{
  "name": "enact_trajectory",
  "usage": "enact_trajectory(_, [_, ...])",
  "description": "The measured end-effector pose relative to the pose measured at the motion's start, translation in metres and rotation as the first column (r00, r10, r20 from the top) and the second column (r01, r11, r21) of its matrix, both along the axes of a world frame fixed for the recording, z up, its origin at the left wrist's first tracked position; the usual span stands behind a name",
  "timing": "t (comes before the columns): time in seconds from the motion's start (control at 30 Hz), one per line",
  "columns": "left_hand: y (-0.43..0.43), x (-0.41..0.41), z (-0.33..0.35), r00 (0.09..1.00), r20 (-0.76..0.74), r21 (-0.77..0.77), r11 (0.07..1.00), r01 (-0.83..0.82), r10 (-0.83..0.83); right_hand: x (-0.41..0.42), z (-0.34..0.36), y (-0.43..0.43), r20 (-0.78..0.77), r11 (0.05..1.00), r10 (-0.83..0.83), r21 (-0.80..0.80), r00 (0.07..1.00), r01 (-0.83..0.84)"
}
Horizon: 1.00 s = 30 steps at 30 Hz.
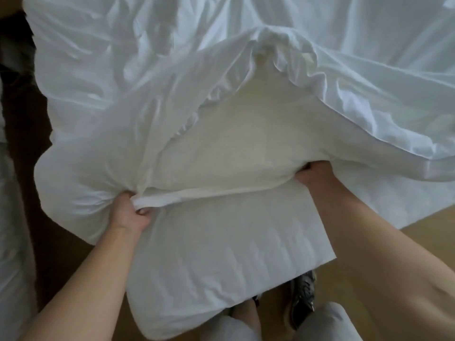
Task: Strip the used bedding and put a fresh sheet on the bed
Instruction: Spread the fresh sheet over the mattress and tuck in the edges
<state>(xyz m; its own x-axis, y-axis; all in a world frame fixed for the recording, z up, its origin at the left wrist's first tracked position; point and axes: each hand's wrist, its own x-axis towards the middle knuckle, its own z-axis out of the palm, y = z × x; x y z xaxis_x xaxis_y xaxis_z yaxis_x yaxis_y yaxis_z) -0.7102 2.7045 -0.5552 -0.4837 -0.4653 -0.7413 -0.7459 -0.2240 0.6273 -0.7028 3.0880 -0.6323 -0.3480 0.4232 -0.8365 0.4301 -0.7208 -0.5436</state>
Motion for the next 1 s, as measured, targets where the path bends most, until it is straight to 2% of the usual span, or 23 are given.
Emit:
enact_trajectory(0.07, [0.019,0.007,-0.013,0.994,-0.025,0.027,0.994,-0.106,0.107,0.010,0.003,-0.006,-0.081,0.993,-0.112,-0.045,0.990,0.109])
enact_trajectory(0.1, [0.027,0.012,-0.018,0.996,-0.021,0.052,0.995,-0.087,0.088,0.016,0.006,-0.011,-0.092,0.970,-0.206,-0.151,0.974,0.191])
enact_trajectory(0.13, [0.034,0.014,-0.018,0.989,-0.044,0.119,0.984,-0.136,0.142,0.021,0.011,-0.015,-0.008,0.982,-0.158,-0.102,0.987,0.156])
enact_trajectory(0.17, [0.040,0.017,-0.019,0.985,-0.046,0.164,0.974,-0.156,0.166,0.028,0.020,-0.023,0.085,0.999,-0.033,0.001,0.996,0.033])
enact_trajectory(0.2, [0.042,0.020,-0.010,0.990,-0.038,0.179,0.976,-0.123,0.132,0.030,0.031,-0.025,0.173,0.973,0.184,0.110,0.968,-0.205])
enact_trajectory(0.23, [0.042,0.022,0.006,0.989,-0.053,0.222,0.967,-0.124,0.139,0.034,0.043,-0.026,0.313,0.885,0.369,0.168,0.875,-0.433])
enact_trajectory(0.27, [0.040,0.023,0.029,0.987,-0.089,0.216,0.970,-0.111,0.132,0.036,0.054,-0.017,0.318,0.871,0.375,0.200,0.871,-0.448])
enact_trajectory(0.3, [0.033,0.022,0.041,0.987,-0.123,0.129,0.988,-0.087,0.103,0.038,0.068,-0.010,0.175,0.945,0.243,0.179,0.954,-0.274])
enact_trajectory(0.33, [0.029,0.021,0.059,0.987,-0.137,0.079,0.994,-0.069,0.079,0.036,0.083,0.000,0.028,0.979,0.160,0.125,0.987,-0.162])
enact_trajectory(0.37, [0.032,0.020,0.078,0.980,-0.192,0.115,0.993,-0.035,0.057,0.032,0.101,0.006,-0.001,0.983,0.019,0.183,1.000,-0.018])
enact_trajectory(0.4, [0.034,0.018,0.103,0.973,-0.218,0.192,0.981,-0.032,0.075,0.027,0.123,0.011,-0.043,0.973,-0.035,0.225,0.998,0.044])
enact_trajectory(0.43, [0.033,0.017,0.122,0.969,-0.233,0.192,0.981,-0.042,0.087,0.023,0.145,0.012,-0.036,0.960,0.050,0.276,0.998,-0.038])
enact_trajectory(0.5, [0.027,0.018,0.150,0.980,-0.164,0.168,0.982,-0.088,0.115,0.034,0.181,0.011,0.027,0.910,0.284,0.307,0.959,-0.278])
enact_trajectory(0.53, [0.025,0.025,0.163,0.982,-0.134,0.173,0.979,-0.111,0.135,0.040,0.195,0.010,0.050,0.899,0.314,0.305,0.948,-0.314])
enact_trajectory(0.6, [0.021,0.041,0.176,0.947,-0.168,0.205,0.949,-0.238,0.274,0.057,0.202,0.015,0.001,0.918,0.238,0.327,0.971,-0.226])
enact_trajectory(0.63, [0.015,0.048,0.181,0.928,-0.154,0.260,0.920,-0.293,0.339,0.065,0.207,0.016,0.040,0.917,0.247,0.315,0.968,-0.246])
enact_trajectory(0.7, [0.011,0.061,0.190,0.911,-0.118,0.354,0.873,-0.334,0.396,0.079,0.217,0.022,0.172,0.889,0.369,0.220,0.913,-0.401])
enact_trajectory(0.77, [0.004,0.067,0.197,0.913,-0.061,0.483,0.812,-0.327,0.404,0.070,0.231,0.038,0.100,0.930,0.330,0.139,0.939,-0.341])
enact_trajectory(0.83, [0.015,0.068,0.201,0.885,-0.151,0.442,0.831,-0.337,0.440,0.052,0.242,0.063,-0.017,0.950,0.266,0.172,0.964,-0.259])
enact_trajectory(0.87, [0.023,0.070,0.200,0.869,-0.199,0.311,0.870,-0.382,0.453,0.051,0.241,0.072,0.017,0.935,0.291,0.208,0.957,-0.288])
enact_trajectory(0.93, [0.046,0.079,0.186,0.890,-0.083,0.292,0.865,-0.408,0.448,0.068,0.232,0.084,0.177,0.889,0.389,0.184,0.904,-0.419])
enact_trajectory(1.0, [0.064,0.080,0.177,0.919,0.018,0.235,0.892,-0.387,0.394,0.069,0.227,0.093,0.187,0.858,0.463,0.152,0.866,-0.491])
